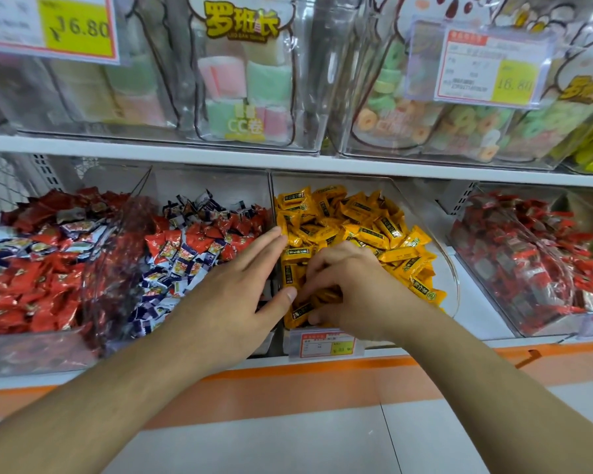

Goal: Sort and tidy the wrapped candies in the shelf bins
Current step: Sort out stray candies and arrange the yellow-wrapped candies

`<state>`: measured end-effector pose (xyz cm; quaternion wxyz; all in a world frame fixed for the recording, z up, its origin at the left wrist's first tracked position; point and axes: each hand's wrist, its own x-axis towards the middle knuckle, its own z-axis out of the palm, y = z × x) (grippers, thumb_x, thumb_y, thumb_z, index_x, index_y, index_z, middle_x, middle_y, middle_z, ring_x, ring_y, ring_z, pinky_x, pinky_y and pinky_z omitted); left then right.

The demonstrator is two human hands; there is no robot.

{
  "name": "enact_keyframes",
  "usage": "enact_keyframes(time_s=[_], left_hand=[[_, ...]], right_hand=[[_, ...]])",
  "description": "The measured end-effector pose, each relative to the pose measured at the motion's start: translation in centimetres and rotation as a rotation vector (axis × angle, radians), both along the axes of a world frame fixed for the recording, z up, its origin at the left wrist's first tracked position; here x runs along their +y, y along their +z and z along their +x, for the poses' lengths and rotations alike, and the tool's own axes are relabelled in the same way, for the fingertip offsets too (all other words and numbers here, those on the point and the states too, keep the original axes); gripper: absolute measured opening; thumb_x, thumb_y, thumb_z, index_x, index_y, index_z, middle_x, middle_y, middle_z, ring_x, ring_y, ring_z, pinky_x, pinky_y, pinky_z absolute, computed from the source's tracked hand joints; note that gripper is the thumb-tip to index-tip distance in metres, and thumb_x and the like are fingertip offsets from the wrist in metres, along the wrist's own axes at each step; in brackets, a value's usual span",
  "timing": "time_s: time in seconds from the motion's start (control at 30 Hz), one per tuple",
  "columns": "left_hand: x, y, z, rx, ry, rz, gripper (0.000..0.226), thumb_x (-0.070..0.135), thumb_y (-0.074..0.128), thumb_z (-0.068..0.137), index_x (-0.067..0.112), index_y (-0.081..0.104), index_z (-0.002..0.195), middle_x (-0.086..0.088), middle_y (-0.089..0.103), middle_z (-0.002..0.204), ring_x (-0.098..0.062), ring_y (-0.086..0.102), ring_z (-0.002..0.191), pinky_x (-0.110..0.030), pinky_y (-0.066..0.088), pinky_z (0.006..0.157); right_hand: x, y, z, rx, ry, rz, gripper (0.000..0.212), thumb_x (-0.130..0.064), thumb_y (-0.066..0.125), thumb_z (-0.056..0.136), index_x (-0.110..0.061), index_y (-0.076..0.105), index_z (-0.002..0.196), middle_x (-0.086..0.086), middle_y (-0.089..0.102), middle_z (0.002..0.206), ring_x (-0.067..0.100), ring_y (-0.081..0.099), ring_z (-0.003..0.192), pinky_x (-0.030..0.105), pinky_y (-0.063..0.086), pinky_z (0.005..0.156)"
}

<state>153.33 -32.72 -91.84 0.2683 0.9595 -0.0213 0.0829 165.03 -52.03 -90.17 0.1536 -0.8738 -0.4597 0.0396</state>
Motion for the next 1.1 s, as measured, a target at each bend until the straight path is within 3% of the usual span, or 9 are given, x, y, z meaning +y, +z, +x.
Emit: enact_keyframes(time_s=[0.27,0.4,0.5,0.6,0.7,0.8,0.87,1.0,1.1], left_hand=[[0.1,0.0,0.1,-0.01,-0.003,0.009,0.074,0.062,0.035,0.101,0.044,-0.002,0.162,0.04,-0.019,0.16,0.005,0.003,0.154,-0.02,0.013,0.118],[0.0,-0.1,0.1,-0.01,-0.01,-0.012,0.075,0.062,0.035,0.1,0.043,-0.001,0.162,0.039,-0.019,0.16,0.005,0.002,0.154,-0.02,0.013,0.118],[-0.1,-0.2,0.1,-0.003,-0.008,-0.027,0.074,0.061,0.035,0.101,0.043,-0.002,0.162,0.04,-0.02,0.16,0.008,0.0,0.153,-0.018,0.012,0.117],[-0.1,-0.2,0.1,0.005,-0.01,-0.035,0.074,0.061,0.036,0.101,0.044,-0.002,0.162,0.041,-0.021,0.159,0.008,-0.001,0.152,-0.02,0.012,0.118],[-0.1,-0.1,0.1,0.009,-0.012,-0.029,0.074,0.061,0.035,0.101,0.044,-0.003,0.162,0.041,-0.022,0.159,0.008,-0.001,0.152,-0.021,0.014,0.119],[-0.2,-0.1,0.1,0.008,-0.008,-0.021,0.074,0.06,0.036,0.102,0.043,-0.003,0.162,0.041,-0.023,0.158,0.006,0.001,0.153,-0.026,0.018,0.122],[-0.2,-0.1,0.0,0.0,-0.007,-0.023,0.073,0.059,0.037,0.102,0.043,-0.002,0.162,0.041,-0.022,0.159,0.006,0.003,0.153,-0.027,0.02,0.122],[-0.1,-0.2,-0.1,-0.013,-0.013,-0.021,0.074,0.061,0.035,0.103,0.042,-0.003,0.162,0.04,-0.023,0.159,0.005,0.001,0.154,-0.03,0.02,0.124],[0.1,-0.4,-0.1,-0.038,-0.017,-0.007,0.074,0.062,0.035,0.103,0.041,-0.004,0.163,0.039,-0.023,0.16,0.005,0.0,0.154,-0.029,0.019,0.124]], right_hand=[[-0.2,-0.4,0.4,-0.02,-0.034,0.103,0.017,-0.044,0.083,0.082,-0.038,0.08,0.098,-0.024,0.058,0.106,0.008,0.047,0.108,0.044,0.038,0.104],[-1.0,0.9,0.9,0.071,-0.175,0.328,0.013,-0.037,0.08,0.087,-0.031,0.078,0.099,-0.02,0.066,0.102,0.002,0.059,0.104,0.03,0.049,0.096],[-1.3,1.4,1.5,-0.065,-0.336,0.352,0.019,-0.037,0.079,0.089,-0.026,0.078,0.104,-0.015,0.068,0.106,0.005,0.06,0.102,0.023,0.045,0.089],[-1.7,1.2,2.1,-0.266,-0.501,0.207,0.034,-0.034,0.077,0.09,-0.023,0.073,0.122,0.001,0.067,0.119,0.024,0.055,0.116,0.034,0.045,0.095],[-1.6,1.4,1.4,-0.27,-0.282,0.267,0.029,-0.019,0.078,0.088,-0.028,0.076,0.116,-0.006,0.066,0.114,0.019,0.055,0.114,0.035,0.046,0.098],[-0.4,2.0,-0.3,0.168,-0.047,0.149,0.02,-0.019,0.078,0.089,-0.037,0.08,0.096,-0.018,0.07,0.096,0.005,0.064,0.095,0.031,0.054,0.086],[0.0,1.5,-0.8,0.3,0.008,0.001,0.017,-0.023,0.078,0.089,-0.038,0.081,0.095,-0.018,0.073,0.093,0.003,0.066,0.091,0.031,0.057,0.083],[-1.2,0.6,0.2,0.212,-0.016,-0.104,0.017,-0.026,0.082,0.084,-0.04,0.082,0.093,-0.018,0.072,0.092,0.002,0.062,0.094,0.034,0.055,0.086],[-1.8,0.4,0.8,0.148,0.005,-0.104,0.017,-0.025,0.085,0.082,-0.039,0.082,0.093,-0.022,0.07,0.093,0.001,0.055,0.103,0.026,0.049,0.089]])
